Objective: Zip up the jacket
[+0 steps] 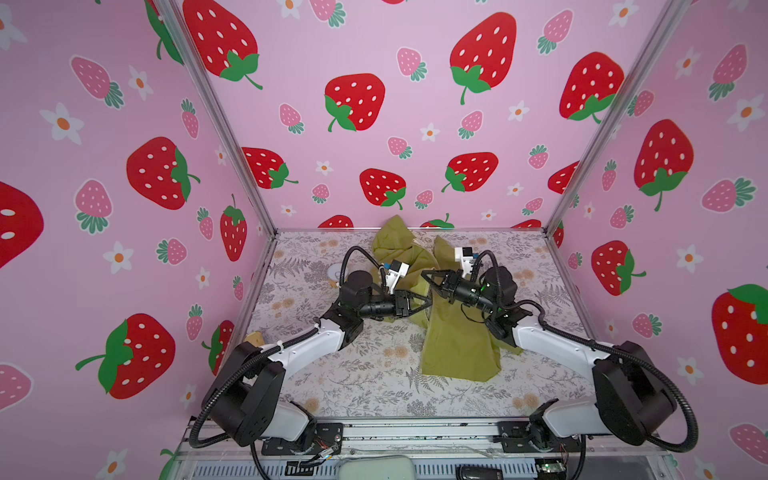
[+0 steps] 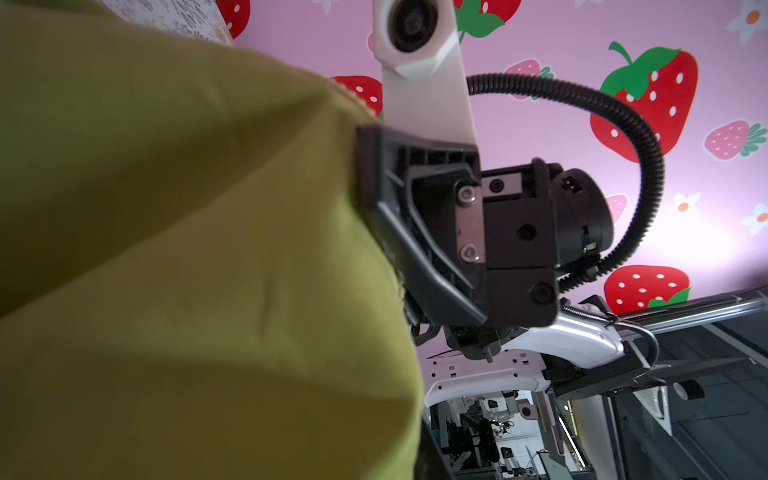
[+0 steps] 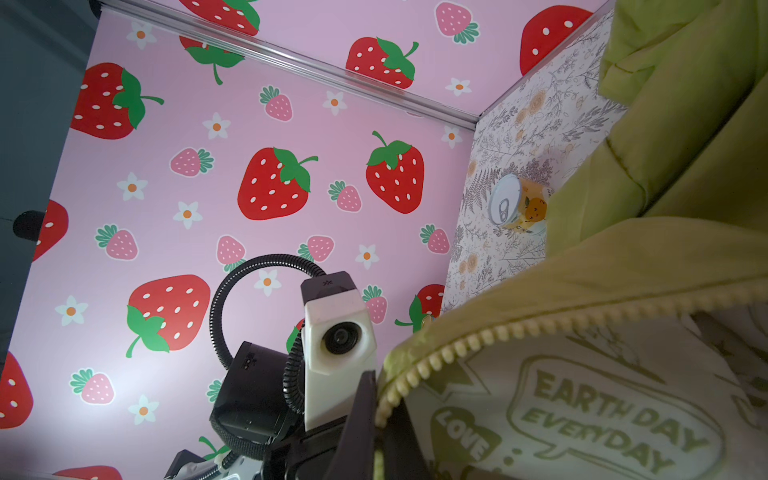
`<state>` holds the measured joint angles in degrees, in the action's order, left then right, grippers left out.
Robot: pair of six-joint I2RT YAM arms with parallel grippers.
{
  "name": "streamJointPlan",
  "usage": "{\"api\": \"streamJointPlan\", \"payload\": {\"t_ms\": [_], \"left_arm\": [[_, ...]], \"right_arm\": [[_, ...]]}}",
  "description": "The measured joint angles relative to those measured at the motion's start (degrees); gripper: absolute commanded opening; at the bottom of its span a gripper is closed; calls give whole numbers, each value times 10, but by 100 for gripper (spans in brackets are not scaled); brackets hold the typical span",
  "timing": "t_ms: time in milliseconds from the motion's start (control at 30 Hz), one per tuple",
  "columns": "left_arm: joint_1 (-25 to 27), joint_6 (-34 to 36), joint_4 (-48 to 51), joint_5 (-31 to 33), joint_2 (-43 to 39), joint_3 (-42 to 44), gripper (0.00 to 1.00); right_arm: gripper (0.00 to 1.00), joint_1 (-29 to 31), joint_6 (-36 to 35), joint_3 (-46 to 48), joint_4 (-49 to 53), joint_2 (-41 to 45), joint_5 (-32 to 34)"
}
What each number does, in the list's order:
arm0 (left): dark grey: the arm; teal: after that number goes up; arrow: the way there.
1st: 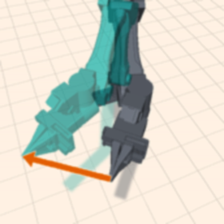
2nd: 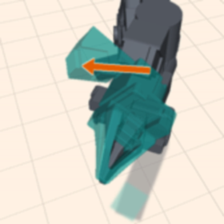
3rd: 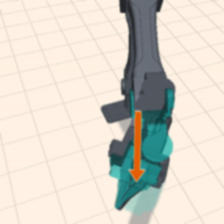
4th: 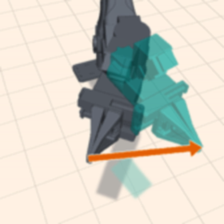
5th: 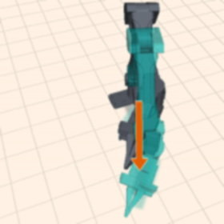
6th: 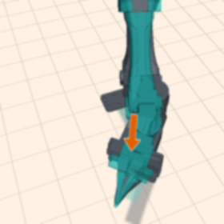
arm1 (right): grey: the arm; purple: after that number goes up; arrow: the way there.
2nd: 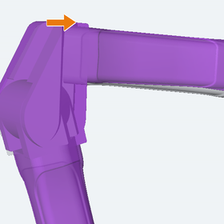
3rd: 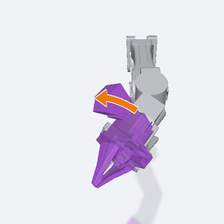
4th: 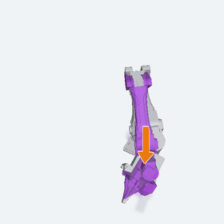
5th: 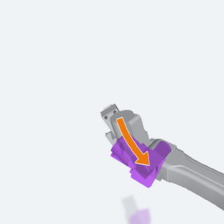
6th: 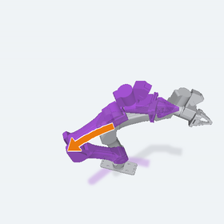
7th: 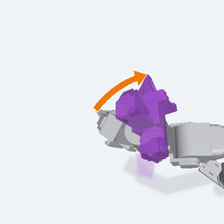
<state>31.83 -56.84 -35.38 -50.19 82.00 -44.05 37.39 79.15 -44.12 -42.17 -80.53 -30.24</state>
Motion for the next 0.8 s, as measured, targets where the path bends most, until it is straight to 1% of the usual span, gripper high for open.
{"api": "streamJointPlan", "payload": {"t_ms": [233,400,800], "left_arm": [[-1,-2,0,1,0,0,38],[-5,0,2,3,0,-1,40],[-14,48,91,22,-17,-3,44]], "right_arm": [[0,0,-13,0,12,2,-3],[0,0,-19,0,26,11,-3],[0,0,-34,0,43,24,-3]]}}
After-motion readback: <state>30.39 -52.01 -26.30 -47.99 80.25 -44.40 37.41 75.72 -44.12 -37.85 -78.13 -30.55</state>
